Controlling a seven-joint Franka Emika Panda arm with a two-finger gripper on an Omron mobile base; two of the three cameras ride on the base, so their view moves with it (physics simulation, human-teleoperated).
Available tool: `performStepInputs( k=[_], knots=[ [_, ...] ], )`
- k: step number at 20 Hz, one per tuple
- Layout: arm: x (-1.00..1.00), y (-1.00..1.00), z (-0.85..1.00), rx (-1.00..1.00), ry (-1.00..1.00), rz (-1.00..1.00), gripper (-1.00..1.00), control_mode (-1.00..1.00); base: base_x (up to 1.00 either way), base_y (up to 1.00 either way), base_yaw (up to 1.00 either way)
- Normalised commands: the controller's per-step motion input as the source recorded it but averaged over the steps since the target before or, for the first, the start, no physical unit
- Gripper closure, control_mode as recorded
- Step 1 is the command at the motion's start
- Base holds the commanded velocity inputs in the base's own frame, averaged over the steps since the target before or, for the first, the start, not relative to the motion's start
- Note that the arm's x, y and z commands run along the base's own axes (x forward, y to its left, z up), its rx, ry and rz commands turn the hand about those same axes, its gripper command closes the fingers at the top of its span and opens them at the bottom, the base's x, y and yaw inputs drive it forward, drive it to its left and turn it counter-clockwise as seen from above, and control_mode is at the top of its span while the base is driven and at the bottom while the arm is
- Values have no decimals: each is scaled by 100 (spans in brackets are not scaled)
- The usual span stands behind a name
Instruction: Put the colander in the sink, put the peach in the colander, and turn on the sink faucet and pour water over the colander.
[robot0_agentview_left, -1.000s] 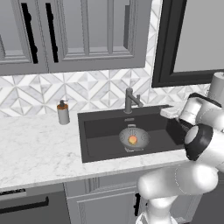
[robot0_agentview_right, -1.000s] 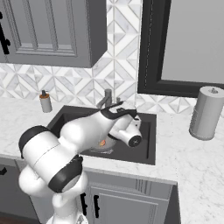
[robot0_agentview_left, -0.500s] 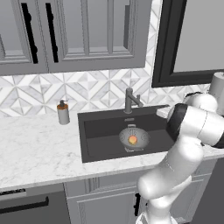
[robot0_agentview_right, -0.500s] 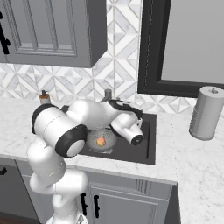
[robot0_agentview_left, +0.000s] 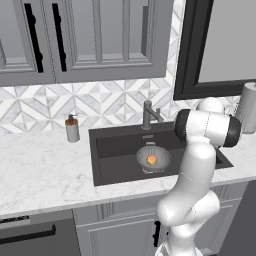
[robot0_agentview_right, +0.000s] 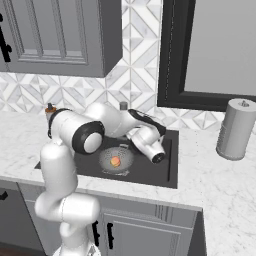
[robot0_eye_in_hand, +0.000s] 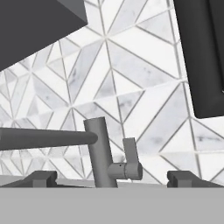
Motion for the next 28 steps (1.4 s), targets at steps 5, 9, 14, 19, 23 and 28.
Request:
performStepInputs(
  k=[5,9,14,19,23,28],
  knots=[
    [32,0,-5,0,0,0,-100,-100,0,0,0],
    [21,0,-2,0,0,0,-100,-100,0,0,0],
    [27,0,-4,0,0,0,-100,-100,0,0,0],
    [31,1,-3,0,0,0,-100,-100,0,0,0],
    [26,14,-3,0,0,0,-100,-100,0,0,0],
    [14,21,-3,0,0,0,-100,-100,0,0,0]
  ],
)
